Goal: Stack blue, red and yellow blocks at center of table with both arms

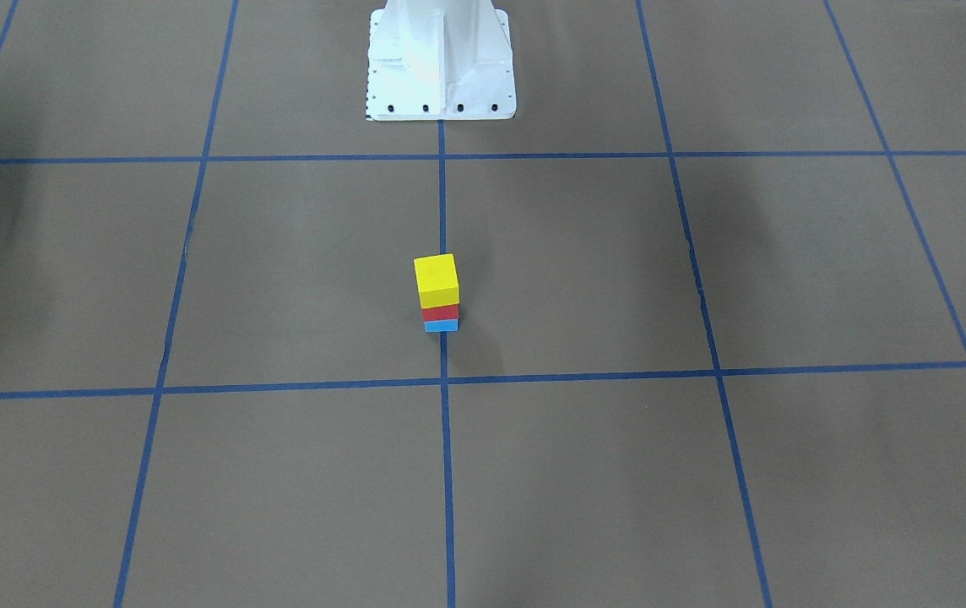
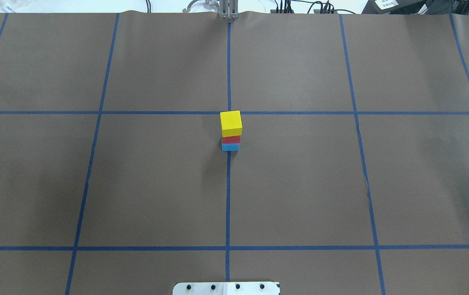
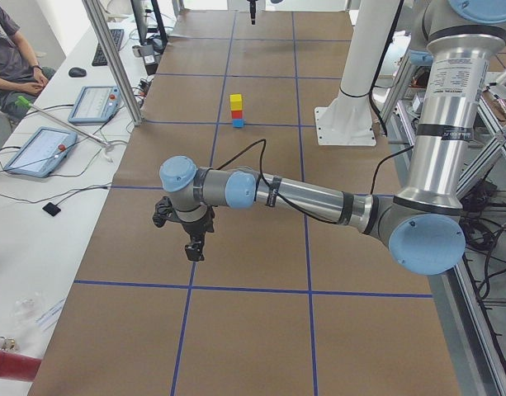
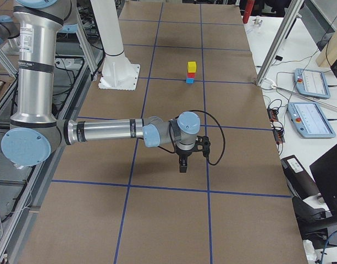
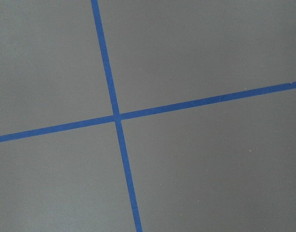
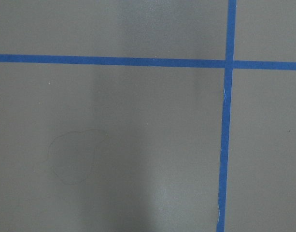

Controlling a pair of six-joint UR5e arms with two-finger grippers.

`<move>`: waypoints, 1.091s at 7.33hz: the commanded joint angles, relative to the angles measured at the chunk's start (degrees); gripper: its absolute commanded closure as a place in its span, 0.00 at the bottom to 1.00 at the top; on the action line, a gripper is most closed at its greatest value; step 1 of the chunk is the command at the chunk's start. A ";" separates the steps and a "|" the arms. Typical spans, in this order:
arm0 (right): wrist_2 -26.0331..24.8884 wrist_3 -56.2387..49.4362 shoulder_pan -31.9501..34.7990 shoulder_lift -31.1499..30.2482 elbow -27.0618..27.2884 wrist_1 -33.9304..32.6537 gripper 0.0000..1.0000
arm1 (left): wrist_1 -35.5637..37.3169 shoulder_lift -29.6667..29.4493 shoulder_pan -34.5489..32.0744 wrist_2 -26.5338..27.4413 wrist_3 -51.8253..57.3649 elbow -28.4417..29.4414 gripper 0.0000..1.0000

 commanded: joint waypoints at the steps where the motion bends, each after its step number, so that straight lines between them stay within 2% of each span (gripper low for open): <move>1: -0.71 -0.03 0.06 1.58 -0.10 -1.62 0.00 | -0.22 0.33 -2.49 -0.38 0.65 1.40 0.00; 3: -1.07 -0.03 0.85 2.99 -0.45 -2.41 0.00 | -1.79 6.01 -4.60 -7.21 0.31 -1.65 0.00; 5: -1.16 0.23 1.11 2.99 -0.54 -2.59 0.00 | -1.98 10.25 -4.79 -7.15 0.30 -5.00 0.00; 6: -2.90 0.23 1.11 2.91 -0.54 -2.50 0.00 | -1.81 12.00 -4.79 -5.93 0.13 -7.79 0.00; 7: -3.27 0.32 1.11 2.65 -0.63 -2.41 0.00 | -1.72 12.02 -4.88 -3.22 0.30 -9.04 0.00; 8: -3.18 0.32 1.11 2.64 -0.98 -2.50 0.00 | -1.72 12.02 -4.88 -3.37 0.39 -9.66 0.00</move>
